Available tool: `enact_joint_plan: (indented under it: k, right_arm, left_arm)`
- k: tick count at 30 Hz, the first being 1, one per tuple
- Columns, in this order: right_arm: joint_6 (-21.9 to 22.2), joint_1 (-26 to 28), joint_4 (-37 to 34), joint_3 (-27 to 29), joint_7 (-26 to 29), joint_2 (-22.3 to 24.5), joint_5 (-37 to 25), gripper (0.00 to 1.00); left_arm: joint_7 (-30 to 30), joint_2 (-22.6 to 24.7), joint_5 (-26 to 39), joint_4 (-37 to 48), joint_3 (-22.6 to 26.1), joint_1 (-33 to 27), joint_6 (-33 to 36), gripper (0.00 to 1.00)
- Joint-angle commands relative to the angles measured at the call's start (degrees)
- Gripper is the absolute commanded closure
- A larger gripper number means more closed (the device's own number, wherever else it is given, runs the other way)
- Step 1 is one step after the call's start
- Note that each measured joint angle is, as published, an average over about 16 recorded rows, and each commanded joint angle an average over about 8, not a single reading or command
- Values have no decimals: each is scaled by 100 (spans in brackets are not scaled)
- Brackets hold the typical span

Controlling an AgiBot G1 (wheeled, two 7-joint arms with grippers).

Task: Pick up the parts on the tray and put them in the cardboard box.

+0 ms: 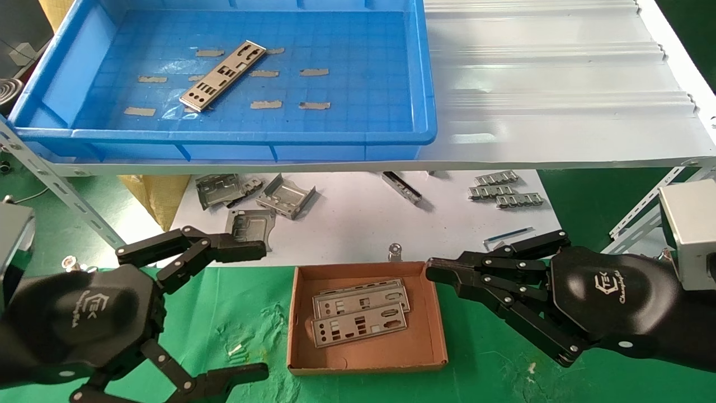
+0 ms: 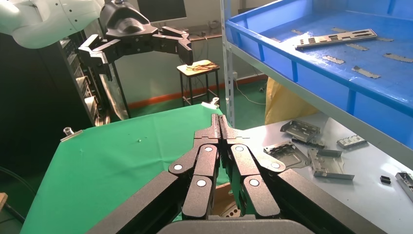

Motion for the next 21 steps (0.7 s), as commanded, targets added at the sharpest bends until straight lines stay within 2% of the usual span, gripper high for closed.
enact_joint_plan:
  k: [1, 21]
  right_arm:
    - [0, 0, 0, 0, 0, 0, 0, 100]
    - [0, 0, 0, 0, 0, 0, 0, 100]
  left_arm:
    - [0, 0, 0, 0, 0, 0, 0, 0]
    - [14, 20, 33, -13, -9, -104, -25, 0]
